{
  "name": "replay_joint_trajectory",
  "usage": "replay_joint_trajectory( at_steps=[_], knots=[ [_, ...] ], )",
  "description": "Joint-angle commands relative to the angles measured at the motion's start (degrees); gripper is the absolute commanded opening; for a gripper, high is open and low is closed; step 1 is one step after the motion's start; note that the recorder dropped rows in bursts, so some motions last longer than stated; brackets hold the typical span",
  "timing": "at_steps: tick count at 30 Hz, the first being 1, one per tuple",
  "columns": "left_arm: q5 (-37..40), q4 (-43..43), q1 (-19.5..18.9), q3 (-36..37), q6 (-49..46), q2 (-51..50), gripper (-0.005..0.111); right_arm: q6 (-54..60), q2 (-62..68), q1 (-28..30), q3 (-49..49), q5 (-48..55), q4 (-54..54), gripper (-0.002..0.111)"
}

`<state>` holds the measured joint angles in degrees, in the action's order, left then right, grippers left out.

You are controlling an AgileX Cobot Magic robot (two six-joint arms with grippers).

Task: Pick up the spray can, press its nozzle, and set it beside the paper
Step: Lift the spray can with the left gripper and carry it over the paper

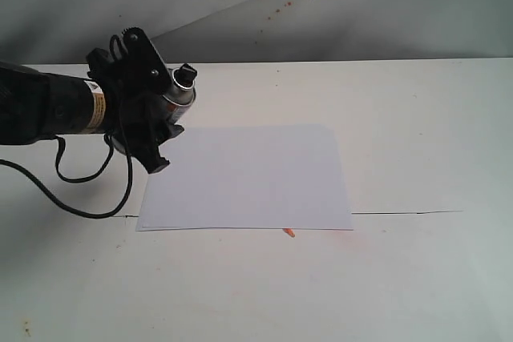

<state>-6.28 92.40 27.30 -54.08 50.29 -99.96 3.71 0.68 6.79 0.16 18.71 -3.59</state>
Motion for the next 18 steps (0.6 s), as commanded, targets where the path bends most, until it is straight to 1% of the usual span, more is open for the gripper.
replay_joint_trajectory(
  at_steps=[1,18],
  knots=[
    [0.1,-0.2,0.3,-0.9,1.1,-0.1,0.000,0.3,-0.4,0.2,-0.2,0.0,0.6,0.000],
    [0.3,-0.2,0.3,-0.8,3.6,-0.1,0.000,0.3,-0.4,0.2,-0.2,0.0,0.6,0.000]
  ],
)
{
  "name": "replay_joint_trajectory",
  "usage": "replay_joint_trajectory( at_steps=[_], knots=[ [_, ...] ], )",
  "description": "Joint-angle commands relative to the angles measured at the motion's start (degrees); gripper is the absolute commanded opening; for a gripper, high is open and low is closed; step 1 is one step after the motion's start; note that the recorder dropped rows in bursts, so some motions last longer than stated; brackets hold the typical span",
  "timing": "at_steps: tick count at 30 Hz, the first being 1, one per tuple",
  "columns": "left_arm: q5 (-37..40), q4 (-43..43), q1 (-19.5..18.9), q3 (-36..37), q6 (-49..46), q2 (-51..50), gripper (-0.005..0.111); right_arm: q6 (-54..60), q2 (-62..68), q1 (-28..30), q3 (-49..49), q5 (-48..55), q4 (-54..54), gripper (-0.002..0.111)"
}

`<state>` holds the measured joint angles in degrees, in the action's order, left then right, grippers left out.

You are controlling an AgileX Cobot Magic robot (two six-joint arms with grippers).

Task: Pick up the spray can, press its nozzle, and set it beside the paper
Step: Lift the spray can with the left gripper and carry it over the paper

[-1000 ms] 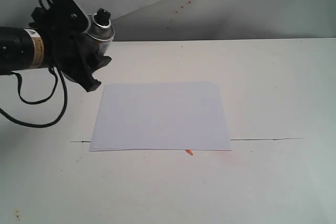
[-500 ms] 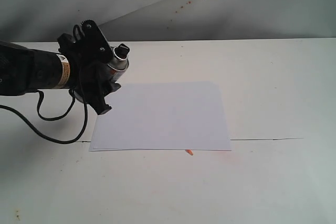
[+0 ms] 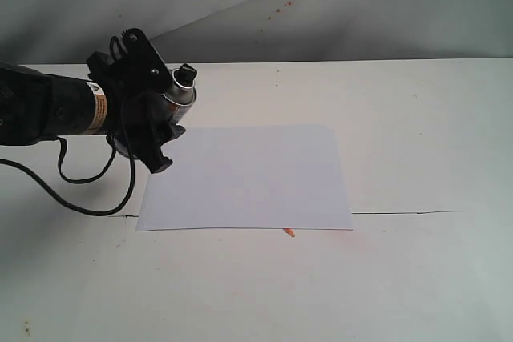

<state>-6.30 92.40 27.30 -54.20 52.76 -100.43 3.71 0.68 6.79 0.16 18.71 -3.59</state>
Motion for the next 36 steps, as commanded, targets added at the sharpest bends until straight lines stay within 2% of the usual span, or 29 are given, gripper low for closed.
replay_joint_trajectory(
  at_steps=[1,16,19,22,24,25,28,30,31,32,33,34,36],
  knots=[
    [0.3,-0.2,0.3,-0.7,1.1,0.4,0.000,0.3,-0.4,0.2,-0.2,0.0,0.6,0.000],
    [0.8,0.3,0.3,-0.7,1.3,0.4,0.000,0.3,-0.4,0.2,-0.2,0.0,0.6,0.000],
    [0.8,2.8,0.3,-0.7,4.4,0.4,0.000,0.3,-0.4,0.2,-0.2,0.0,0.6,0.000],
    [0.2,-5.6,0.3,-0.7,2.5,0.4,0.000,0.3,-0.4,0.2,-0.2,0.0,0.6,0.000],
    [-0.3,-15.8,0.3,-0.7,-2.2,0.4,0.000,0.3,-0.4,0.2,-0.2,0.0,0.6,0.000],
    [-0.3,-27.9,0.3,-0.7,-6.5,0.4,0.000,0.3,-0.4,0.2,-0.2,0.0,0.6,0.000],
    [0.3,-46.9,0.3,-0.7,-12.0,0.4,0.000,0.3,-0.4,0.2,-0.2,0.0,0.6,0.000],
    [0.8,-63.4,0.3,-0.7,-23.4,0.4,0.000,0.3,-0.4,0.2,-0.2,0.0,0.6,0.000],
    [3.4,-74.5,0.6,-0.7,-36.7,0.4,0.000,0.3,-0.4,0.2,-0.2,0.0,0.6,0.000],
    [4.8,-79.4,0.6,-0.7,-43.7,0.4,0.000,0.3,-0.4,0.2,-0.2,0.0,0.6,0.000],
    [6.8,-83.1,0.6,-0.7,-51.4,0.2,0.000,0.3,-0.4,0.2,-0.2,0.0,0.6,0.000],
    [8.9,-82.1,0.6,-0.8,-55.9,0.2,0.000,0.3,-0.4,0.2,-0.2,0.0,0.6,0.000],
    [12.1,-72.3,0.6,-0.8,-56.8,0.2,0.000,0.3,-0.4,0.2,-0.2,0.0,0.6,0.000]
  ],
)
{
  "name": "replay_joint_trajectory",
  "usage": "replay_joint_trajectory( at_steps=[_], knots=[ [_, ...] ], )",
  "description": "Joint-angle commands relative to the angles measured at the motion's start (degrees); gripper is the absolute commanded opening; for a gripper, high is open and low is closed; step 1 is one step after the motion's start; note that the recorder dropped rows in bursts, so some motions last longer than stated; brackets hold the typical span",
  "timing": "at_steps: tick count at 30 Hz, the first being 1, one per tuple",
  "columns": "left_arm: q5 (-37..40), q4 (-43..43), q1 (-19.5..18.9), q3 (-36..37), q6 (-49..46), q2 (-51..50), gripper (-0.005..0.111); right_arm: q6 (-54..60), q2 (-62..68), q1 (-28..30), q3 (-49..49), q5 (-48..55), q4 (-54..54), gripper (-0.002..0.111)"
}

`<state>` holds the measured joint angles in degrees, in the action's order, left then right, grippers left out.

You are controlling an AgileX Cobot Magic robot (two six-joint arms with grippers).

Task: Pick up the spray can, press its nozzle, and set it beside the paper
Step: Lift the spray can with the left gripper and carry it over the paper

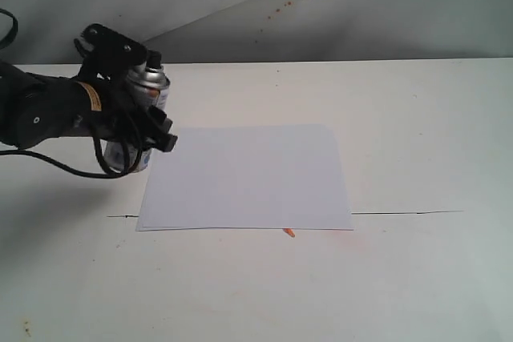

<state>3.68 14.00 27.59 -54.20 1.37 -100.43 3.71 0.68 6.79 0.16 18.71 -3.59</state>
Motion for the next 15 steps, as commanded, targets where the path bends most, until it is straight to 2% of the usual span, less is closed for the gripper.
replay_joint_trajectory(
  at_steps=[1,3,7,10,13,14,15],
  knots=[
    [2.4,14.4,0.3,-0.8,-1.9,0.2,0.000,0.3,-0.4,0.2,-0.2,0.0,0.6,0.000],
    [2.4,22.5,0.3,-0.8,3.6,0.2,0.000,0.3,-0.4,0.2,-0.2,0.0,0.6,0.000],
    [2.1,45.3,0.5,-0.8,18.8,0.2,0.000,0.3,-0.4,0.2,-0.2,0.0,0.6,0.000],
    [-0.1,53.8,0.7,-0.8,27.0,0.2,0.000,0.3,-0.4,0.2,-0.2,0.0,0.6,0.000],
    [-1.9,52.6,0.7,-0.8,27.1,0.2,0.000,0.3,-0.4,0.2,-0.2,0.0,0.6,0.000],
    [-1.7,43.4,0.7,-0.8,20.7,0.2,0.000,0.3,-0.4,0.2,-0.2,0.0,0.6,0.000],
    [-1.4,38.8,0.7,-0.8,17.1,0.2,0.000,0.3,-0.4,0.2,-0.2,0.0,0.6,0.000]
  ],
)
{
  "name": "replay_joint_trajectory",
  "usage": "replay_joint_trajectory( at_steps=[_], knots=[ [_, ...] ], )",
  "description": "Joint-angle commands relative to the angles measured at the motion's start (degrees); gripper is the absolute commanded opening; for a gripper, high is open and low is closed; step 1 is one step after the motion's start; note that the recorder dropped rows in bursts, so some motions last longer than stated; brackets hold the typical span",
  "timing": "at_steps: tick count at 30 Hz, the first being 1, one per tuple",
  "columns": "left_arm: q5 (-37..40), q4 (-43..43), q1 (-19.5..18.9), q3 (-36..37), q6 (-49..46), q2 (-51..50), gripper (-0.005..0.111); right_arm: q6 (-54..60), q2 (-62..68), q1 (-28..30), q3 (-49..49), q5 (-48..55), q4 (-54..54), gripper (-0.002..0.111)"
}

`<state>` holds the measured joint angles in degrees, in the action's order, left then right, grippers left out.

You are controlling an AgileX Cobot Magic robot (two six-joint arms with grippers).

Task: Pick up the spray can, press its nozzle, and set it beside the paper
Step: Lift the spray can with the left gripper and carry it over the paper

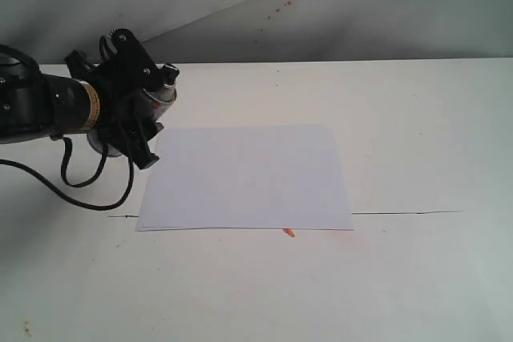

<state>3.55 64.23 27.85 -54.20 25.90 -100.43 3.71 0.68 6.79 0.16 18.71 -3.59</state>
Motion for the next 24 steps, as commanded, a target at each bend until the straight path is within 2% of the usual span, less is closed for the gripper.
replay_joint_trajectory(
  at_steps=[1,2,3,4,5,7,11,15,17,21,24],
  knots=[
    [0.1,-25.5,0.4,-0.8,-20.1,0.2,0.000,0.3,-0.4,0.2,-0.2,0.0,0.6,0.000],
    [1.0,-31.6,0.5,-0.8,-26.6,0.2,0.000,0.3,-0.4,0.2,-0.2,0.0,0.6,0.000],
    [3.6,-45.4,0.8,-0.8,-43.6,0.2,0.000,0.3,-0.4,0.2,-0.2,0.0,0.6,0.000],
    [5.2,-51.8,0.8,-0.8,-50.4,0.2,0.000,0.3,-0.4,0.2,-0.2,0.0,0.6,0.000],
    [8.5,-60.5,1.1,-0.8,-65.2,0.2,0.000,0.3,-0.4,0.2,-0.2,0.0,0.6,0.000],
    [11.6,-63.9,1.1,-0.8,-74.8,0.2,0.000,0.3,-0.4,0.2,-0.2,0.0,0.6,0.000],
    [15.5,-62.7,1.1,-4.9,-75.6,0.2,0.000,0.3,-0.4,0.2,-0.2,0.0,0.6,0.000],
    [29.1,-60.1,1.5,-15.9,-75.6,-4.1,0.000,0.3,-0.4,0.2,-0.2,0.0,0.6,0.000],
    [36.5,-58.5,3.0,-20.8,-75.9,-7.3,0.000,0.3,-0.4,0.2,-0.2,0.0,0.6,0.000],
    [41.0,-58.1,5.5,-26.0,-76.3,-10.6,0.000,0.3,-0.4,0.2,-0.2,0.0,0.6,0.000],
    [43.5,-58.6,5.7,-29.6,-77.3,-12.9,0.000,0.3,-0.4,0.2,-0.2,0.0,0.6,0.000]
  ],
)
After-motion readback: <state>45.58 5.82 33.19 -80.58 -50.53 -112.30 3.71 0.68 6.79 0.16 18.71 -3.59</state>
